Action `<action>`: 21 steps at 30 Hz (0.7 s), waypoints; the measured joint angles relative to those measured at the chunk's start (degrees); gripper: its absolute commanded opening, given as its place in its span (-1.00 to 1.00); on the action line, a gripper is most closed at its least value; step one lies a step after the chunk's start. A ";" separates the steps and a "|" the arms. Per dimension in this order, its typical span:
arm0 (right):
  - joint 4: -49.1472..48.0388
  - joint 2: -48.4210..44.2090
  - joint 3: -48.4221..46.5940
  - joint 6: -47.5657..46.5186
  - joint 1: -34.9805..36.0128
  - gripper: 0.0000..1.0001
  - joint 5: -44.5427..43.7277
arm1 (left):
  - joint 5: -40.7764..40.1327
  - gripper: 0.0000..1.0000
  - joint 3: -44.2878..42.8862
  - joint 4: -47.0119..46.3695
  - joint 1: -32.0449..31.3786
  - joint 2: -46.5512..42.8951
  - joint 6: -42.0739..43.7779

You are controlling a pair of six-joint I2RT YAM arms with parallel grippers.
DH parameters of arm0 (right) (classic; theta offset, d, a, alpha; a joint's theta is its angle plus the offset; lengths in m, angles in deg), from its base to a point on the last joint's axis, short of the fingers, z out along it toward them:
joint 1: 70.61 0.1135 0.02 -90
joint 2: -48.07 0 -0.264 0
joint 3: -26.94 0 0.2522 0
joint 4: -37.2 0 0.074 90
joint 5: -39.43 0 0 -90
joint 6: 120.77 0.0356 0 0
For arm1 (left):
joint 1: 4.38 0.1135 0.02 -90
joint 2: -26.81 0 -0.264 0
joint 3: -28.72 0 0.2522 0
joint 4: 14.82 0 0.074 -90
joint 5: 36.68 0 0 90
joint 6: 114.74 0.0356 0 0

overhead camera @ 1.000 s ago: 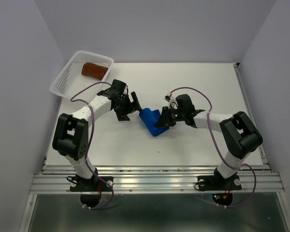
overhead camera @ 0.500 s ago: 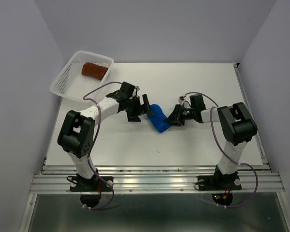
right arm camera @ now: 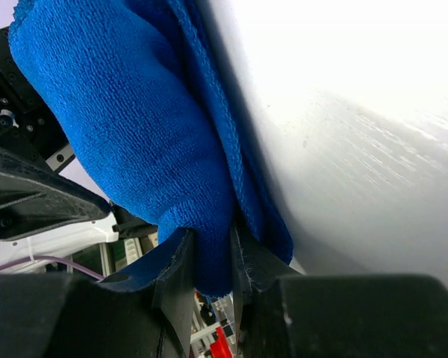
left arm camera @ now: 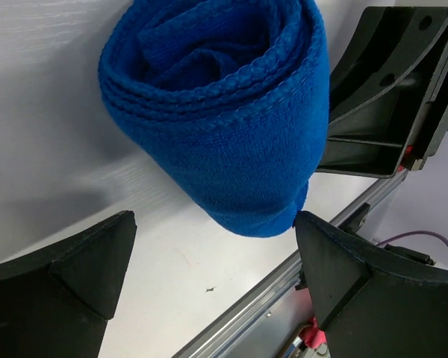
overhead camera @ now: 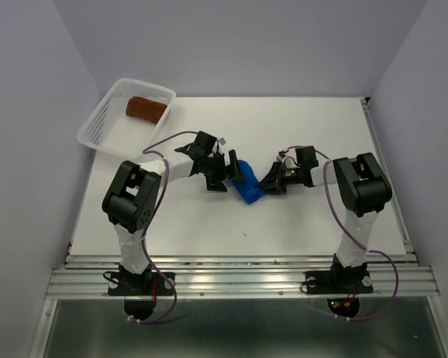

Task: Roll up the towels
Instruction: Roll the towel

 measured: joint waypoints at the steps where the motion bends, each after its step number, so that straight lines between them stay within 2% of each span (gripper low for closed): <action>1: 0.61 0.07 -0.28 -0.28 0.00 -0.75 -0.11 | 0.24 0.98 -0.02 -0.74 -0.11 0.39 -0.17; 4: 2.62 0.07 -1.16 -1.11 0.00 -0.71 -0.63 | 0.48 0.98 -0.04 -2.01 -0.42 1.07 -0.42; 9: 4.76 0.09 -2.16 -1.51 0.00 -0.51 -1.33 | -0.02 0.97 -0.42 -3.58 -0.66 2.23 -0.83; 11: 5.92 0.11 -2.71 -1.62 0.00 -0.37 -1.79 | -0.48 0.93 -0.63 -4.11 -0.85 3.13 -1.07; 13: 6.97 0.15 -3.23 -1.90 0.00 -0.33 -2.60 | -0.46 0.77 -1.07 -4.48 -1.05 4.11 -1.68; 15: 8.04 0.15 -3.72 -2.21 0.00 -0.21 -3.93 | -1.62 0.73 -1.81 -4.79 -1.42 4.70 -1.90; 17: 10.32 0.15 -4.70 -2.84 0.00 -0.13 -5.40 | -2.36 0.60 -2.38 -5.14 -1.84 5.33 -2.38; 21: 14.38 -0.63 -6.56 -4.98 0.07 0.03 -7.74 | -4.83 0.16 -3.30 -5.44 -2.54 6.40 -3.26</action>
